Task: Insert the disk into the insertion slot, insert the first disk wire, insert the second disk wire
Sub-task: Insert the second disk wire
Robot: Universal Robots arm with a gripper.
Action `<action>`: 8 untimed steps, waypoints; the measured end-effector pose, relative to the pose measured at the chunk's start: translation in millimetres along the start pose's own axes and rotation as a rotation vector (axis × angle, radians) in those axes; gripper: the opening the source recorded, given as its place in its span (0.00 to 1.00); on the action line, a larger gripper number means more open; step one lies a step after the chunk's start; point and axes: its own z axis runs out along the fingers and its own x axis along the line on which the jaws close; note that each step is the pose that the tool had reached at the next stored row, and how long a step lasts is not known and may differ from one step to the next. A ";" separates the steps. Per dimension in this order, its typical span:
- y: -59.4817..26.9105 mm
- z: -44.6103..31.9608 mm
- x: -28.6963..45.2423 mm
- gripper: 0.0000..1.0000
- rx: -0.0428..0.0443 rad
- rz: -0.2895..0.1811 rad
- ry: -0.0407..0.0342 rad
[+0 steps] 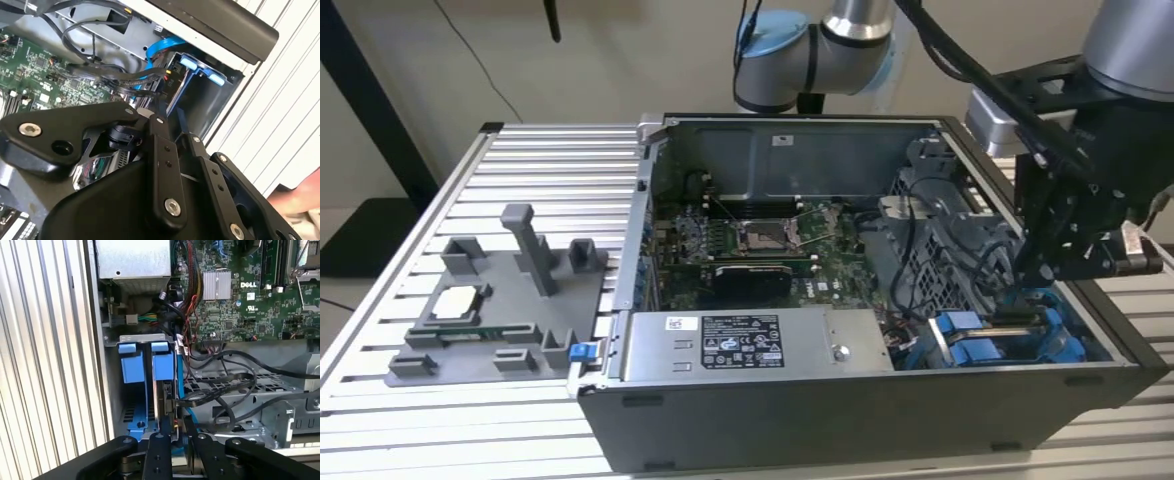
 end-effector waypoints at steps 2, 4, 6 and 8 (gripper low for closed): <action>-0.5 -3.4 -0.3 1.00 0.0000 0.000 -0.0002; -0.5 -3.3 -0.2 1.00 0.0000 0.000 -0.0002; -0.6 -3.5 -0.3 1.00 0.0002 0.000 0.0027; -0.6 -3.5 -0.2 1.00 0.0002 0.000 0.0030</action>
